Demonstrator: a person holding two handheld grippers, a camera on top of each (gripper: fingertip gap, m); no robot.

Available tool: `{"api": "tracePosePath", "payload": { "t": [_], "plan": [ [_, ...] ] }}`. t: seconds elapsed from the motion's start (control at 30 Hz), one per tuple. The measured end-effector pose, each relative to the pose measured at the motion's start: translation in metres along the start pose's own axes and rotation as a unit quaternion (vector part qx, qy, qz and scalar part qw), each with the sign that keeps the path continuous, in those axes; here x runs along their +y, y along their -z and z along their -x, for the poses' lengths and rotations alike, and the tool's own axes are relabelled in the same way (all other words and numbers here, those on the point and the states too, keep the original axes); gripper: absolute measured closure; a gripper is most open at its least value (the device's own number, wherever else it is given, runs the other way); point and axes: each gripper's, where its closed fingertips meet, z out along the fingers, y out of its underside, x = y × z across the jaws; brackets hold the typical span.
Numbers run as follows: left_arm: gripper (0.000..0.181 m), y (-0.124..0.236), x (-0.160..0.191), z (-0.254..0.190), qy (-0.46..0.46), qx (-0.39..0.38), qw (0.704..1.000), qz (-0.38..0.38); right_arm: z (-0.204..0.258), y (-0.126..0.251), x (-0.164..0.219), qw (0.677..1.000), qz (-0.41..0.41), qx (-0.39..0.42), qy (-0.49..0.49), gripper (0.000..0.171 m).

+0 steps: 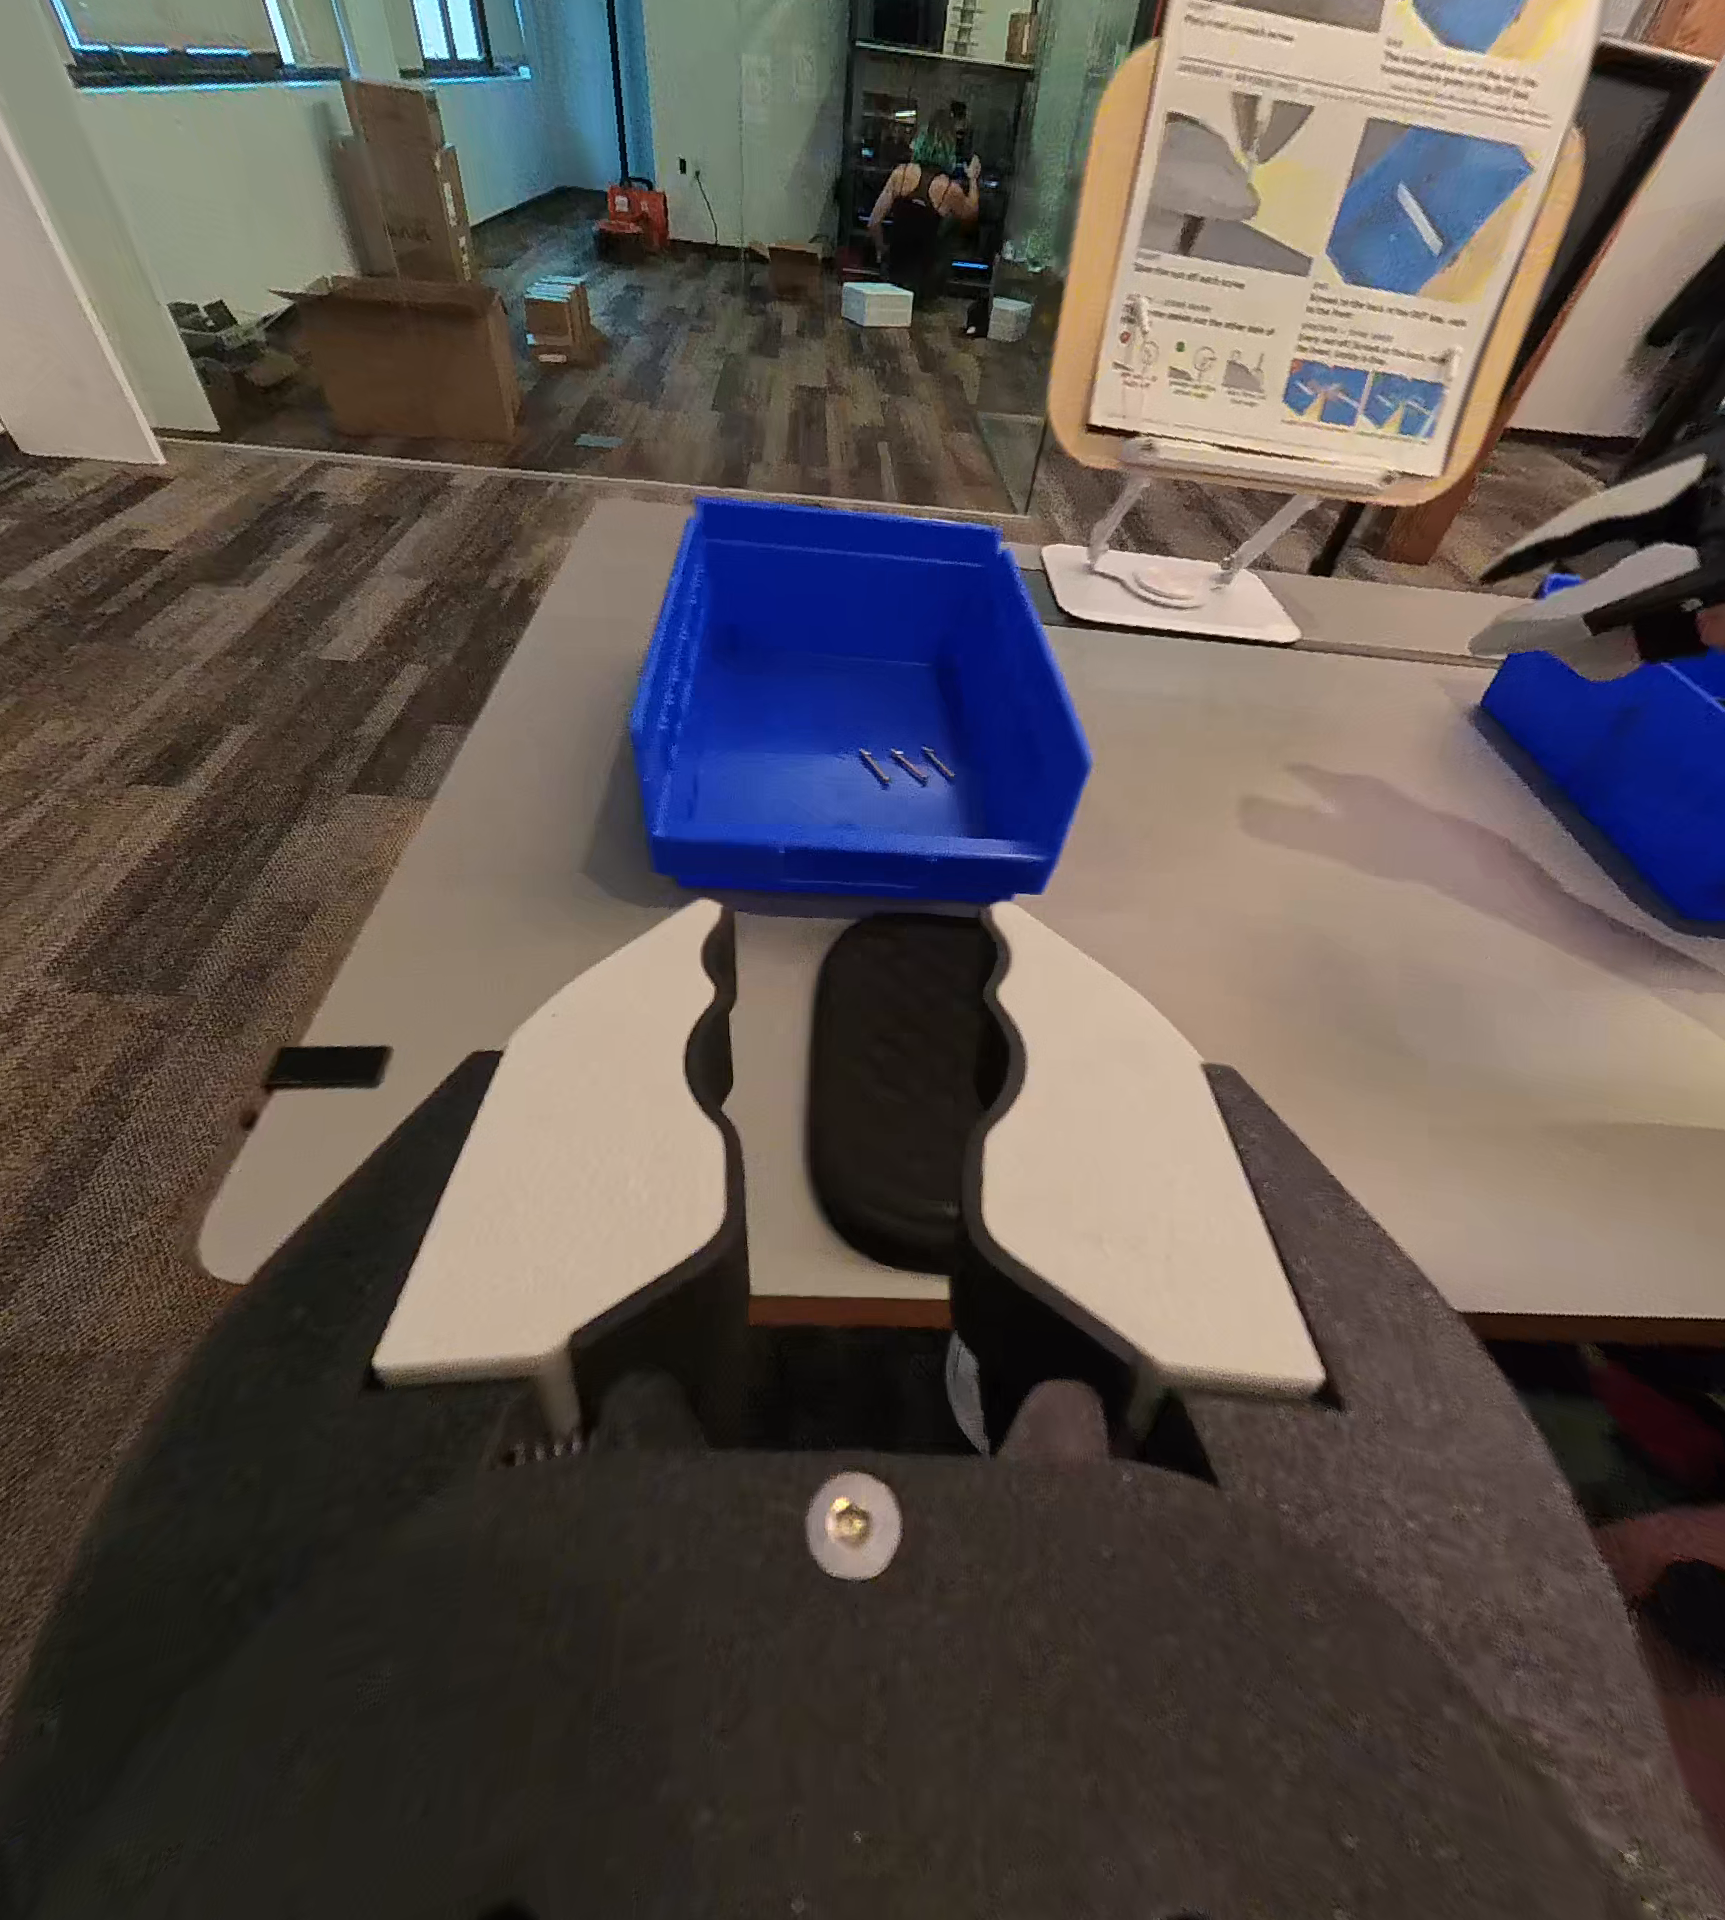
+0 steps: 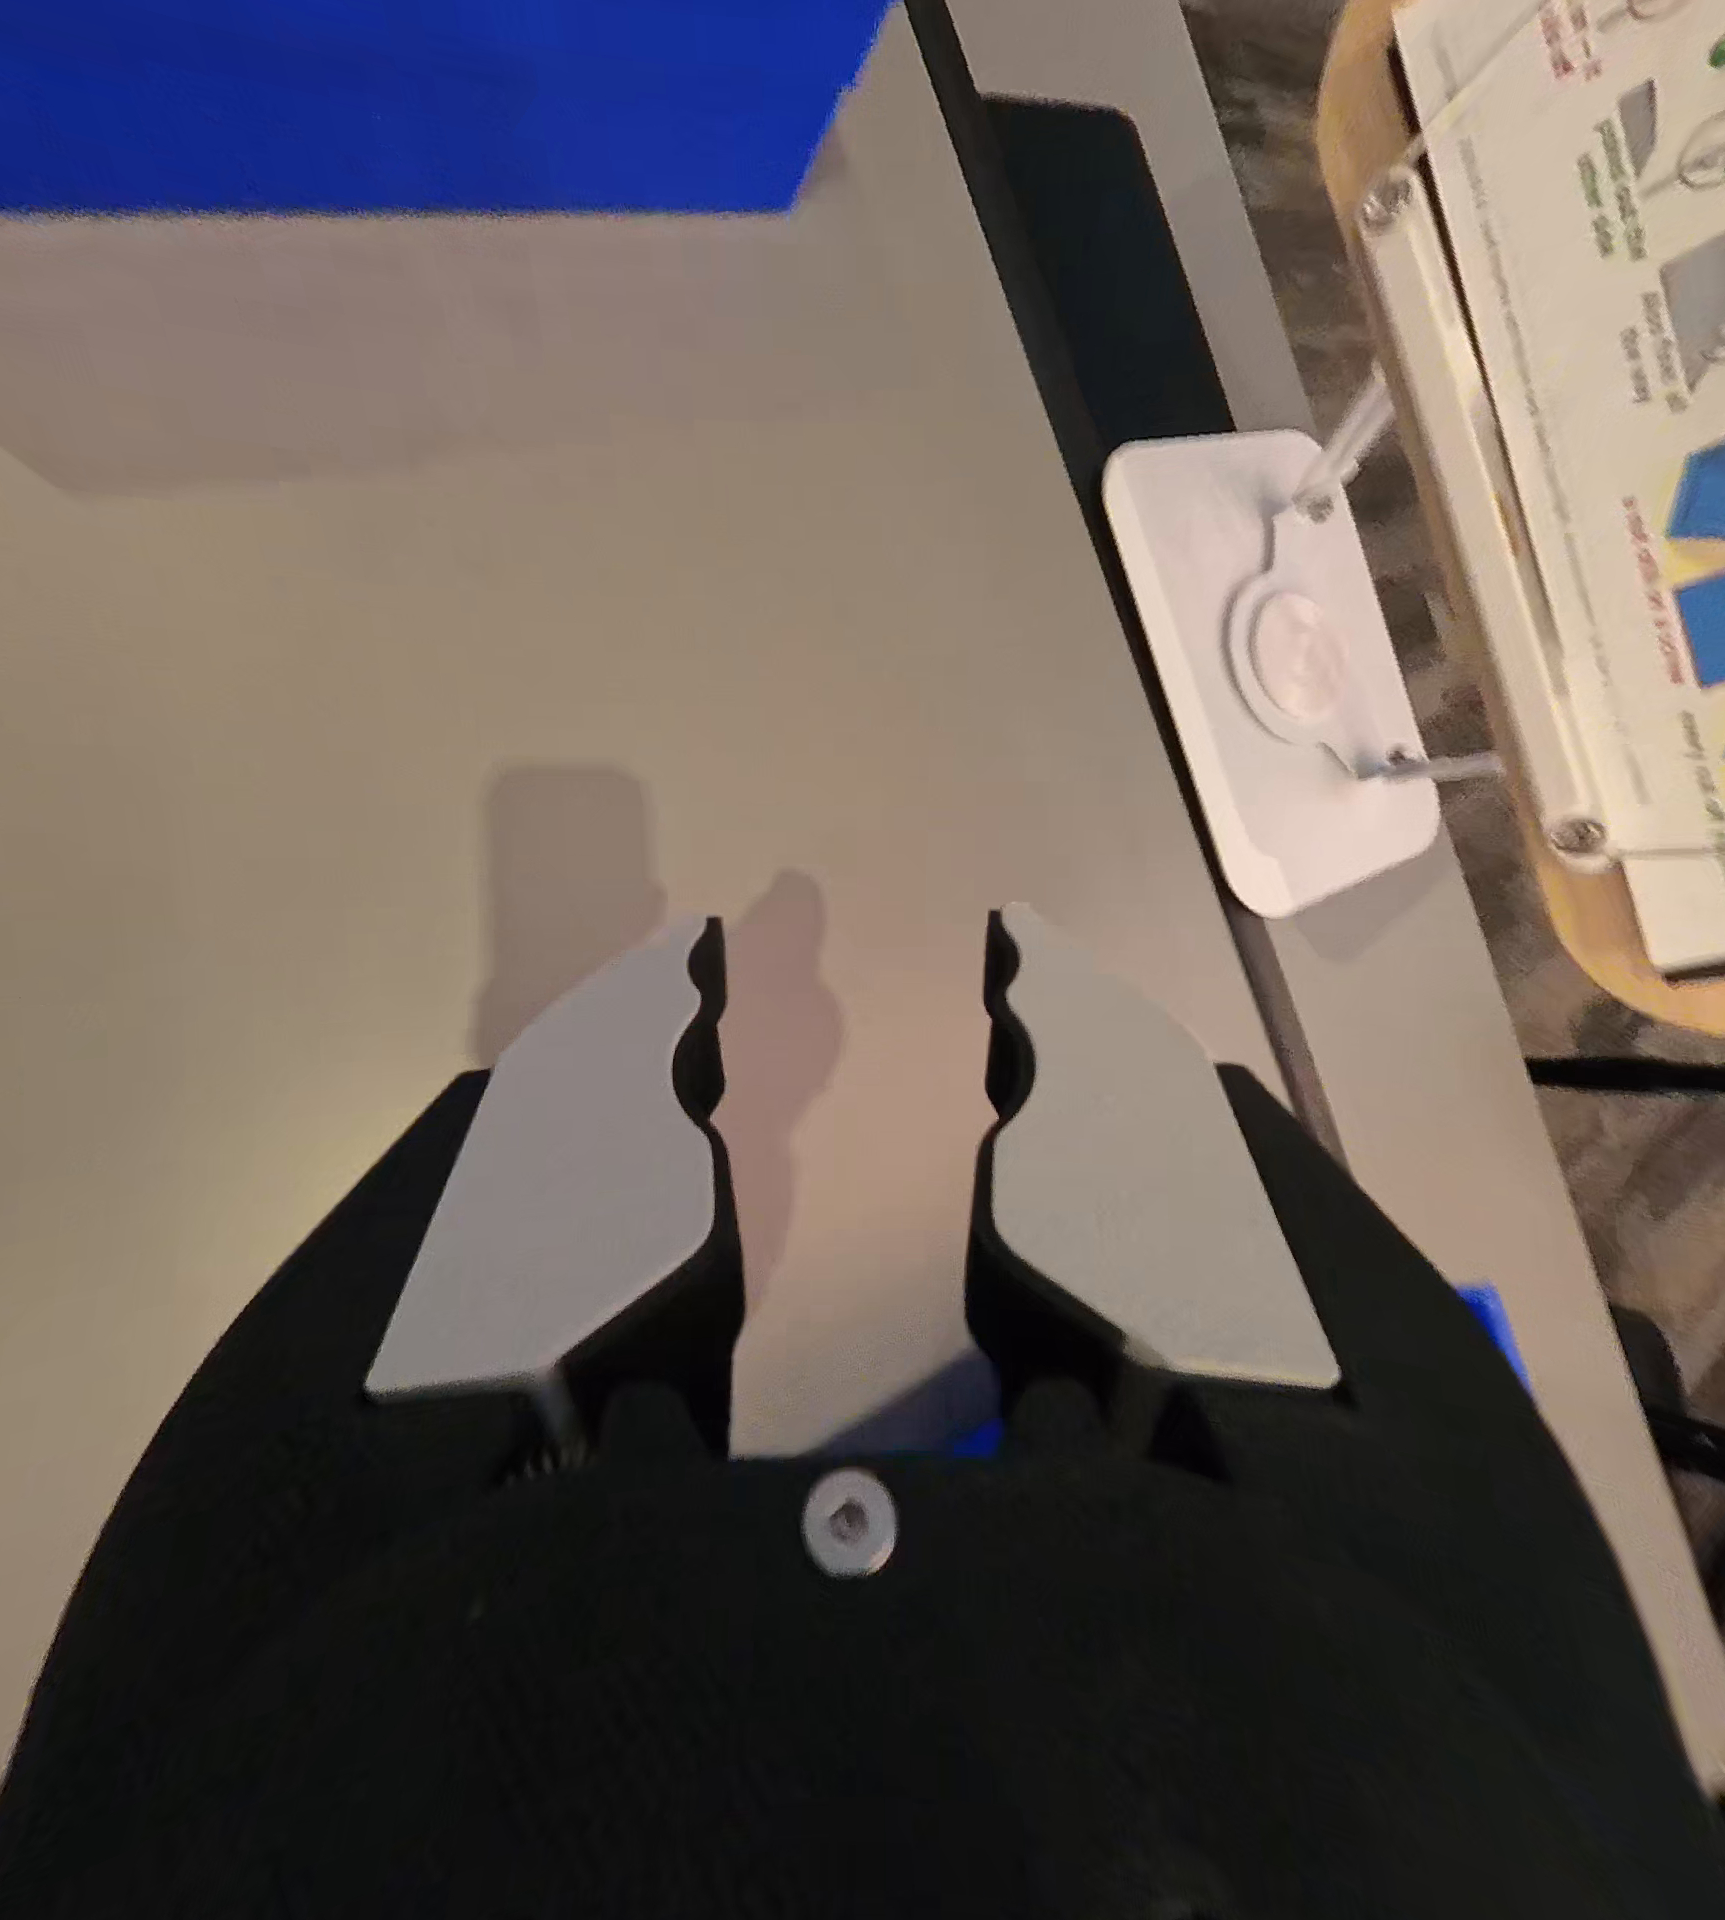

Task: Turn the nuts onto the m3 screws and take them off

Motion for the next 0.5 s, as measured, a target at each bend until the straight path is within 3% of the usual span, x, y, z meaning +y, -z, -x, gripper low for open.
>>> {"api": "tracePosePath", "payload": {
  "t": [0.23,0.43,0.5],
  "plan": [
    [0.137,-0.039,-0.005,0.097,-0.005,0.0,1.0,0.023,0.04,-0.031,-0.062,0.996,-0.09,-0.021,-0.014,0.123],
    [0.137,-0.087,-0.007,0.186,0.007,-0.033,0.999,0.023,0.05,-0.039,-0.134,0.985,-0.169,0.032,-0.022,0.123],
    [0.136,-0.101,-0.009,0.218,0.014,-0.075,0.996,0.039,0.043,-0.038,-0.162,0.983,-0.174,0.052,-0.015,0.122]
  ]
}}
